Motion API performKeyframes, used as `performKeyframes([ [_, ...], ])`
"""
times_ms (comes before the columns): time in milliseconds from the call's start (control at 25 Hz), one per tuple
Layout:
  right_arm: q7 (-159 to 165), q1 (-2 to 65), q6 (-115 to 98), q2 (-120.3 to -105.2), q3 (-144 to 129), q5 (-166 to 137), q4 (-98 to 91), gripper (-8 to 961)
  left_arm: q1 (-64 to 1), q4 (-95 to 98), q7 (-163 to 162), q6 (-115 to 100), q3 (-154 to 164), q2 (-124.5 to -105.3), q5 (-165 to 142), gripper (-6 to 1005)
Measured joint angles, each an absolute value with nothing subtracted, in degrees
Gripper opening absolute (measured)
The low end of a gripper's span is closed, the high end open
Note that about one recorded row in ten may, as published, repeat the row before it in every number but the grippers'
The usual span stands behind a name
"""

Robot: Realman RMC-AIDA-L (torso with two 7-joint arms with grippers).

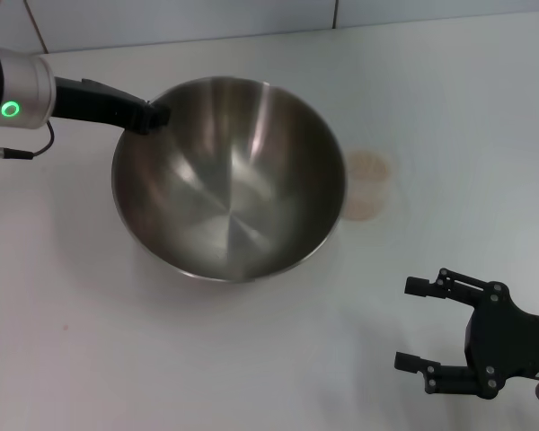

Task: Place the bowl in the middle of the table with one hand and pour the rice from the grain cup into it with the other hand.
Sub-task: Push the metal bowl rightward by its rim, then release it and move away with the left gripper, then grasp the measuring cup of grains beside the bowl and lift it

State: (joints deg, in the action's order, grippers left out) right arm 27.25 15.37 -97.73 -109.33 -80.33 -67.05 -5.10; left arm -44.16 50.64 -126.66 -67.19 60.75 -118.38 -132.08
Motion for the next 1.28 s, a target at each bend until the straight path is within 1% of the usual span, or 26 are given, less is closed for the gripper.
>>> performKeyframes([
  [360, 27.2, 15.4, -97.5, -109.33, -80.3, -67.1, -5.6, 830, -46.0, 45.9, -123.1, -63.3, 60.9, -118.57, -132.7, 144],
  [680, 27.2, 15.4, -97.4, -109.4, -80.1, -67.1, -5.7, 831, -44.2, 48.9, -118.3, -63.8, 60.9, -118.66, -128.5, 180],
  [760, 27.2, 15.3, -97.4, -109.49, -79.9, -67.0, -5.6, 831, -40.4, 54.1, -112.2, -67.3, 60.9, -118.53, -122.8, 190],
  [840, 27.4, 15.2, -97.4, -109.67, -79.3, -66.7, -5.4, 831, -40.4, 54.1, -112.2, -67.3, 60.9, -118.53, -122.8, 199],
  [880, 27.8, 15.0, -97.2, -109.74, -78.4, -66.5, -5.3, 831, -37.4, 58.1, -109.2, -69.2, 61.1, -118.61, -120.4, 203],
  [920, 28.3, 14.8, -96.9, -109.87, -77.2, -66.4, -5.3, 830, -33.2, 63.1, -104.5, -72.2, 62.5, -118.6, -116.4, 208],
  [960, 28.8, 14.4, -96.4, -110.04, -75.5, -66.4, -5.3, 830, -30.8, 65.3, -102.2, -73.8, 63.3, -118.47, -114.2, 242],
  [1000, 29.5, 13.2, -94.2, -110.79, -69.9, -66.3, -5.4, 830, -28.1, 67.5, -99.8, -75.8, 64.1, -118.28, -112.2, 277],
  [1040, 29.5, 13.2, -94.2, -110.79, -69.9, -66.3, -5.4, 830, -28.1, 67.5, -99.8, -75.8, 64.1, -118.28, -112.2, 311],
  [1080, 29.5, 12.5, -92.5, -111.48, -66.6, -66.3, -5.6, 830, -24.4, 70.6, -96.9, -78.8, 64.2, -118.22, -110.0, 346],
  [1120, 29.4, 11.7, -90.5, -112.44, -62.4, -66.3, -6.1, 830, -24.4, 70.6, -96.9, -78.8, 64.2, -118.22, -110.0, 381],
  [1160, 29.2, 10.9, -88.4, -113.5, -58.6, -66.3, -6.9, 830, -21.2, 72.1, -95.0, -81.6, 63.9, -118.2, -108.7, 415],
  [1280, 28.9, 9.3, -81.5, -117.08, -51.8, -66.6, -11.5, 831, -20.3, 72.3, -94.5, -82.5, 63.8, -118.19, -108.2, 555],
])
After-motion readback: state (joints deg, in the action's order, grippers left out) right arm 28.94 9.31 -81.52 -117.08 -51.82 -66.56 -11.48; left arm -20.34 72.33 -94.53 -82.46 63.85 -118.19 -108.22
